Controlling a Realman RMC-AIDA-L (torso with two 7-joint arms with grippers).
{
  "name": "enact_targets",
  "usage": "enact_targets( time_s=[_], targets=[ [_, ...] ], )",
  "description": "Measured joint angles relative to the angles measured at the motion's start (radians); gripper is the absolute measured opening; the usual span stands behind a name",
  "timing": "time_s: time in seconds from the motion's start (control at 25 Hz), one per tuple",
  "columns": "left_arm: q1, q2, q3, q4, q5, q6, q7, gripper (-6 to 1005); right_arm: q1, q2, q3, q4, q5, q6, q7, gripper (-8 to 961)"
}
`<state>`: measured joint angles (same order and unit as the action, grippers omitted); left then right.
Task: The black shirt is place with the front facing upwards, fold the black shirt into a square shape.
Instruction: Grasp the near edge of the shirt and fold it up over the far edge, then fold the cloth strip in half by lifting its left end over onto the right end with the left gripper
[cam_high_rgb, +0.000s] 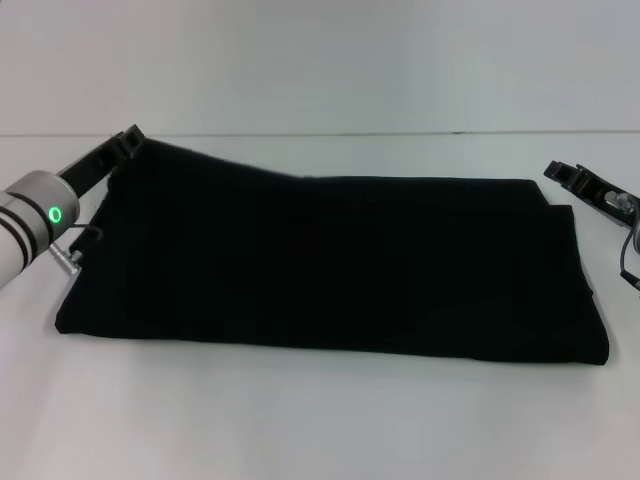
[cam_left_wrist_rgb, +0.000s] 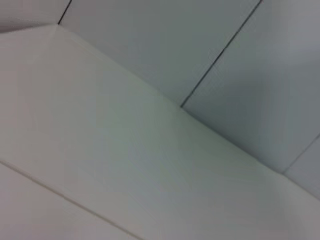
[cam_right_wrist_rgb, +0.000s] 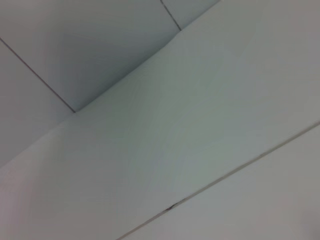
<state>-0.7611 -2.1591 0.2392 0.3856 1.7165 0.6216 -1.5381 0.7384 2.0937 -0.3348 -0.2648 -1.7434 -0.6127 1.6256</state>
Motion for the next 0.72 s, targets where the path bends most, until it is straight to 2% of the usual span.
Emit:
enact_targets(
  time_s=[0.2, 0.28, 0.36, 0.48, 0.6, 0.68, 0.72],
  targets=[
    [0.005, 0.0, 0.001, -0.009, -0.009, 0.006, 0.021, 343, -0.009, 0.0, 0.005, 0.004, 0.013, -0.02, -0.001, 423],
    [0.008, 0.0, 0.001, -0.014, -0.01, 0.006, 0.045, 392, -0.019, -0.001, 0.006, 0.004, 0.023, -0.047, -0.002, 469],
    [0.011, 0.0, 0.001, -0.014, -0.011, 0.008, 0.045, 486, -0.031, -0.003, 0.004, 0.002, 0.028, -0.089, -0.006, 516],
    [0.035, 0.013, 0.002, -0.01, -0.011, 0.098, 0.037, 627, -0.06, -0.007, -0.002, -0.007, 0.028, -0.205, -0.041, 585],
    [0.089, 0.051, 0.004, -0.005, -0.005, 0.302, -0.028, 643, -0.11, -0.01, -0.005, -0.034, 0.025, -0.376, -0.112, 655],
    [0.13, 0.096, 0.045, -0.003, 0.022, 0.409, -0.158, 654, -0.149, -0.014, -0.026, -0.056, 0.019, -0.489, -0.151, 703],
    [0.149, 0.127, 0.097, -0.003, 0.041, 0.446, -0.243, 659, -0.165, -0.017, -0.042, -0.064, 0.018, -0.528, -0.157, 729]
  ],
)
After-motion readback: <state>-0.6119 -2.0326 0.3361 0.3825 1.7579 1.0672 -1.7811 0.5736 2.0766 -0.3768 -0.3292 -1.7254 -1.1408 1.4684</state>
